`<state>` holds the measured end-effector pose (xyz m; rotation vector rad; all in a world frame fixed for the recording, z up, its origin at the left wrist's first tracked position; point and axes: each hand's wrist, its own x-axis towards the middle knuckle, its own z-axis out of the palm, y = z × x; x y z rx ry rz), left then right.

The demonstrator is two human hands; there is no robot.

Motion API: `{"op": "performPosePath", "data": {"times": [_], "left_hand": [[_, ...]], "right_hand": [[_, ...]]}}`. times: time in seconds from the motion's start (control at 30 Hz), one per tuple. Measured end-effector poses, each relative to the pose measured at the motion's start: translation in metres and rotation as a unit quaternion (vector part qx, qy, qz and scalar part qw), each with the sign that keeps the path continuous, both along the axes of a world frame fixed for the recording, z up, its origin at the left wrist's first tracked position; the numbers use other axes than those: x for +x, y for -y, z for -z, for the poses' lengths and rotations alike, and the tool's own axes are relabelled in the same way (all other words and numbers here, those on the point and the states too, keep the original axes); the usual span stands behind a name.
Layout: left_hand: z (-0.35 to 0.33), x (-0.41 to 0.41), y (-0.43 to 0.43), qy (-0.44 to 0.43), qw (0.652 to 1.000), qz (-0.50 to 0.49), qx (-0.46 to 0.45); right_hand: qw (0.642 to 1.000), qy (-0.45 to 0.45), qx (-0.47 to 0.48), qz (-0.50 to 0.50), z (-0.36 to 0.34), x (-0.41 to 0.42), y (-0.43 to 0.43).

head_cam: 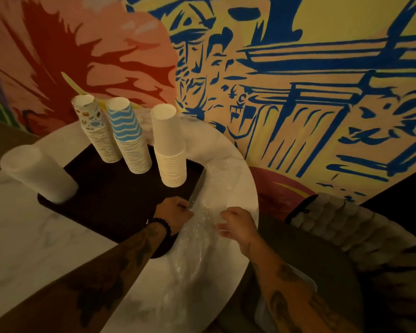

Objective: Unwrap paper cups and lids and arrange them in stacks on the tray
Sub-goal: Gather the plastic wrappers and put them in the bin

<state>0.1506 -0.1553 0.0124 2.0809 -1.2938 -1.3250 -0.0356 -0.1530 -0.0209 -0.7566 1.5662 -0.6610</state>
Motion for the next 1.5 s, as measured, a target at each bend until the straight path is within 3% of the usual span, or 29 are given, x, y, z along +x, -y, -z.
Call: {"op": "performPosePath", "data": {"times": [0.1, 0.3, 0.43, 0.57, 0.8, 0.93, 1.17, 1.3, 1.5], "left_hand": [[-0.006, -0.004, 0.002, -0.032, 0.999, 0.02, 0.0], [-0.035, -0.004, -0.001, -0.201, 0.979, -0.008, 0.019], [-0.051, 0.003, -0.004, -0.271, 0.962, -0.017, 0.019], [-0.064, 0.013, -0.01, -0.283, 0.959, -0.03, -0.001], [-0.082, 0.034, -0.028, -0.283, 0.959, -0.023, -0.011], [-0.105, 0.04, -0.041, -0.335, 0.942, -0.028, -0.014], [-0.142, 0.066, -0.076, -0.35, 0.932, -0.004, -0.091], [-0.165, 0.102, -0.106, -0.347, 0.928, 0.009, -0.133], [-0.204, 0.166, -0.156, -0.336, 0.92, 0.034, -0.2]], "right_hand": [[1.0, -0.002, 0.004, -0.005, -0.003, -0.004, 0.001], [1.0, 0.007, 0.03, 0.006, -0.018, -0.008, 0.001], [0.989, 0.139, 0.048, 0.028, -0.029, -0.009, 0.001], [0.983, 0.181, -0.001, -0.026, -0.046, -0.009, -0.003], [0.985, 0.126, -0.104, -0.051, -0.086, -0.002, -0.016], [0.974, 0.177, -0.131, -0.047, -0.113, 0.007, -0.029], [0.964, 0.197, -0.17, -0.055, -0.161, 0.039, -0.072], [0.965, 0.172, -0.18, -0.088, -0.181, 0.069, -0.114], [0.959, 0.134, -0.246, -0.049, -0.209, 0.137, -0.169]]}}
